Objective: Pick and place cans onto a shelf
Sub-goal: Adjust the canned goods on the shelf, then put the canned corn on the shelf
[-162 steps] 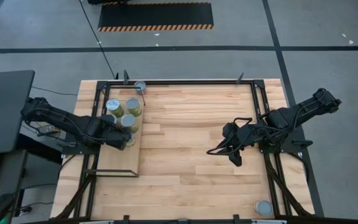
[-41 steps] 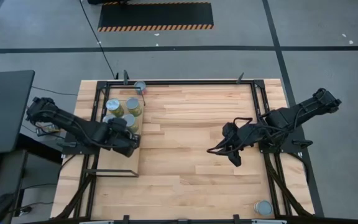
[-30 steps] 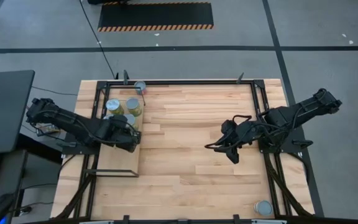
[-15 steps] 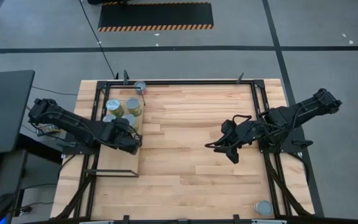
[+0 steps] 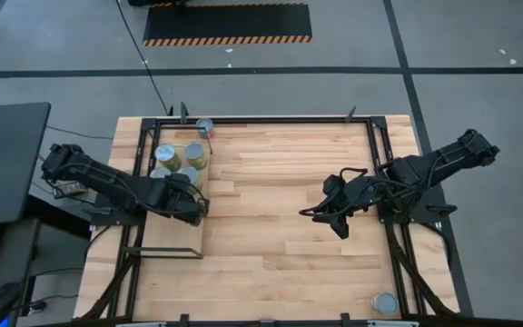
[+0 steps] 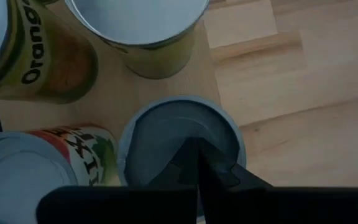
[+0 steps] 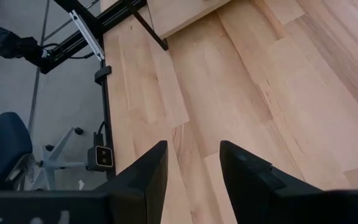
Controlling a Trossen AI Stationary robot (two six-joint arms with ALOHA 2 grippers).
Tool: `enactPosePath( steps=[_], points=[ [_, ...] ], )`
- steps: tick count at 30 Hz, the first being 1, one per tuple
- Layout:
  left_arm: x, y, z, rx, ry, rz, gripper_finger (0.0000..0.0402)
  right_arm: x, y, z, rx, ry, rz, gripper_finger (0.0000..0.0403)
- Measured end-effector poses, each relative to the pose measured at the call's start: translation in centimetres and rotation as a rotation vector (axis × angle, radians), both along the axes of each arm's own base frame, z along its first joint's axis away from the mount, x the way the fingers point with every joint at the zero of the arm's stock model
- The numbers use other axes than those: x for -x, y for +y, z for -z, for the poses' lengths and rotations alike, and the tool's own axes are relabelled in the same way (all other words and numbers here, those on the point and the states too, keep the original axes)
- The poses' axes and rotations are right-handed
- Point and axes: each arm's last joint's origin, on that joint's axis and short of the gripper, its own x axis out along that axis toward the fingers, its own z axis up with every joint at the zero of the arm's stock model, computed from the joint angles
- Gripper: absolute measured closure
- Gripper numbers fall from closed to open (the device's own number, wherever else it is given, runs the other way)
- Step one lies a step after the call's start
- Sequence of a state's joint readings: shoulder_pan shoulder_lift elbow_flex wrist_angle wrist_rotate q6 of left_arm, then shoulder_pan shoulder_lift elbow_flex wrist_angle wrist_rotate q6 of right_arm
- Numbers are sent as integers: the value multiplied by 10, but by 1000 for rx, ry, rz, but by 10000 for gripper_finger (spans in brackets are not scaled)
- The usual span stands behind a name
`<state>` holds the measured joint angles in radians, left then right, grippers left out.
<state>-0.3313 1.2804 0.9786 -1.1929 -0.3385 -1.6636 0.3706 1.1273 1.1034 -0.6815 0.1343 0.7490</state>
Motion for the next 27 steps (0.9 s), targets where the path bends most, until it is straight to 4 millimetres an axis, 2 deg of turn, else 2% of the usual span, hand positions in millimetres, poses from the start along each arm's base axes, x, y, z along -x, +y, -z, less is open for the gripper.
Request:
enactPosePath(
  steps=[5,13,18,22,24,27],
  points=[
    [-2,-1,-9,0,-2,25,395,0,0,0,2,0,2,249],
    [1,1,-42,-51,22,59,363,-1,-2,-1,69,-30,23,249],
    [0,4,-77,-165,-116,113,313,-3,-5,-4,166,-81,48,249],
    [-11,7,-99,-253,-289,189,259,-3,-7,-4,254,-85,33,249],
    [-16,13,-107,-287,-355,191,230,-2,-10,-4,301,-77,54,249],
    [-21,33,-114,-328,-402,156,188,-2,-21,-7,385,-66,103,249]
  ],
)
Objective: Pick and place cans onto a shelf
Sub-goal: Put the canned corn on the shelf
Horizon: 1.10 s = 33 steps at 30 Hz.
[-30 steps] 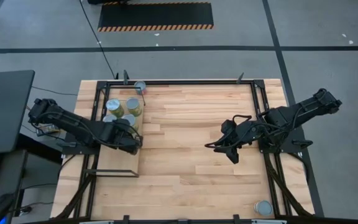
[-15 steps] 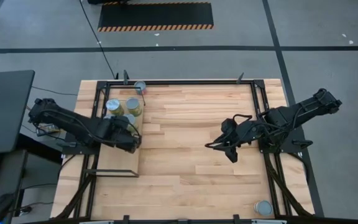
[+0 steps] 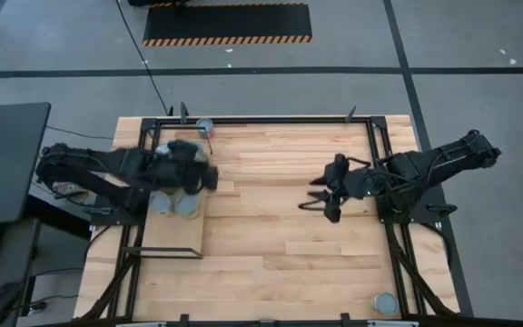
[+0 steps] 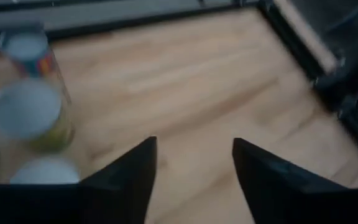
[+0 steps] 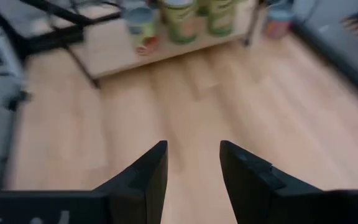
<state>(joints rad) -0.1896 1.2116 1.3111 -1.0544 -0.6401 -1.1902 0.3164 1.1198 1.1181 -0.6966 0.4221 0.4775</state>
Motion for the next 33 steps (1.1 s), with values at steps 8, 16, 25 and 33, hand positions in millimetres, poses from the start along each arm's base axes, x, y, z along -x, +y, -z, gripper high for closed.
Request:
enactPosePath(
  steps=[8,16,25,33],
  points=[
    [-18,77,-21,-35,-180,-30,126,-10,-43,-6,161,12,34,203],
    [-11,165,-28,-16,-80,-169,130,-14,-91,-10,183,-15,75,114],
    [-10,248,-3,120,238,-200,118,-25,-128,2,136,16,178,65],
    [-8,303,58,340,336,-168,34,-43,-149,28,60,95,277,58]
  ],
)
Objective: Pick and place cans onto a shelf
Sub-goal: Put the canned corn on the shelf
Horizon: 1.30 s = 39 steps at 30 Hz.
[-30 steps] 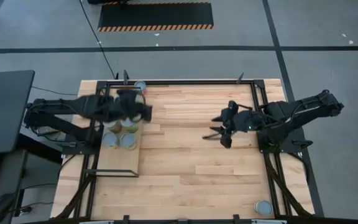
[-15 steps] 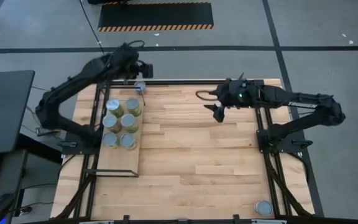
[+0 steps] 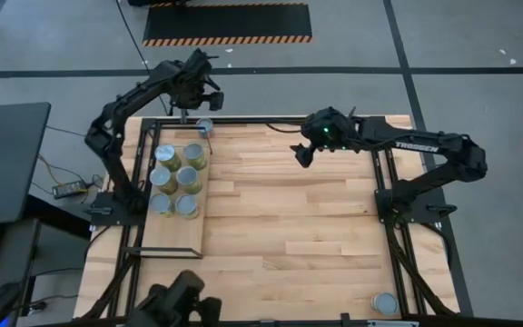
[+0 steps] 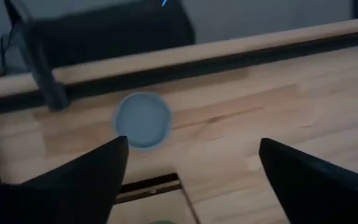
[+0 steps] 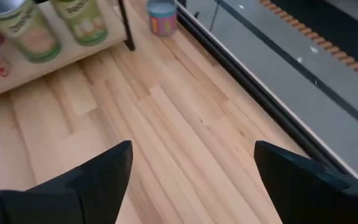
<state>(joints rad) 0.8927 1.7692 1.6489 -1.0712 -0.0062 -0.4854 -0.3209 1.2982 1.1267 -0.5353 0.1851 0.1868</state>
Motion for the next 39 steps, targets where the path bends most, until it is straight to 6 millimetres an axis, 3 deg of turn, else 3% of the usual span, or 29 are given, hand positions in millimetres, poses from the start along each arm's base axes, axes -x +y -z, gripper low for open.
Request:
enactPosePath(
  steps=[4,13,20,26,39],
  points=[
    [2,15,25,75,50,-27,7,-6,-10,6,-41,-35,73,58],
    [-10,31,74,199,135,-10,3,-12,-19,4,-46,-114,118,58],
    [-4,37,80,185,180,-55,3,-12,-19,4,-56,-118,107,59],
    [1,46,96,242,158,-71,3,-12,-19,4,-62,-122,97,59],
    [2,52,105,245,169,-57,3,-13,-19,2,-57,-146,94,60]
  ],
)
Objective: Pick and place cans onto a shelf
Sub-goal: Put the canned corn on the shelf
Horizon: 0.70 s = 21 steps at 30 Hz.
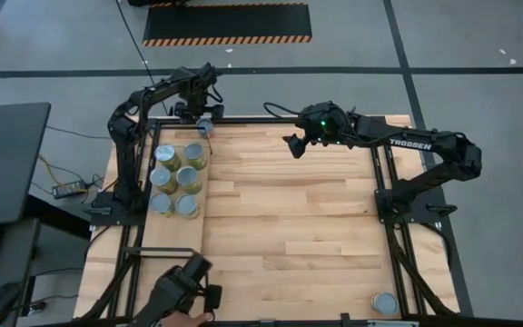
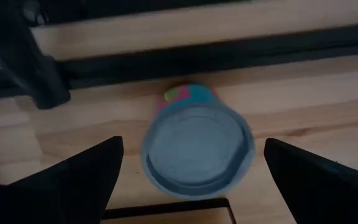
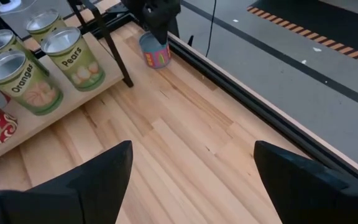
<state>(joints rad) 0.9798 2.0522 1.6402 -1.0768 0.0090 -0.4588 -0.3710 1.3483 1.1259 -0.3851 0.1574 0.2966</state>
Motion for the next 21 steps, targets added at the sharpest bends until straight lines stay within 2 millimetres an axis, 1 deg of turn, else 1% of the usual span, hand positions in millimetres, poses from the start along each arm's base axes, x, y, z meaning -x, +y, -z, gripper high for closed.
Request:
enactPosePath(
  steps=[2,7,13,17,21],
  points=[
    [-2,1,7,25,2,4,3,0,0,0,0,-1,0,60],
    [-6,2,14,19,-1,9,3,0,0,0,0,-1,0,60],
    [-2,5,20,21,25,-2,5,0,0,0,0,-3,1,60],
    [-4,4,25,34,22,1,16,0,0,0,-6,-7,4,60],
    [-6,3,36,100,7,7,36,0,0,0,-11,-10,7,60]
  ],
)
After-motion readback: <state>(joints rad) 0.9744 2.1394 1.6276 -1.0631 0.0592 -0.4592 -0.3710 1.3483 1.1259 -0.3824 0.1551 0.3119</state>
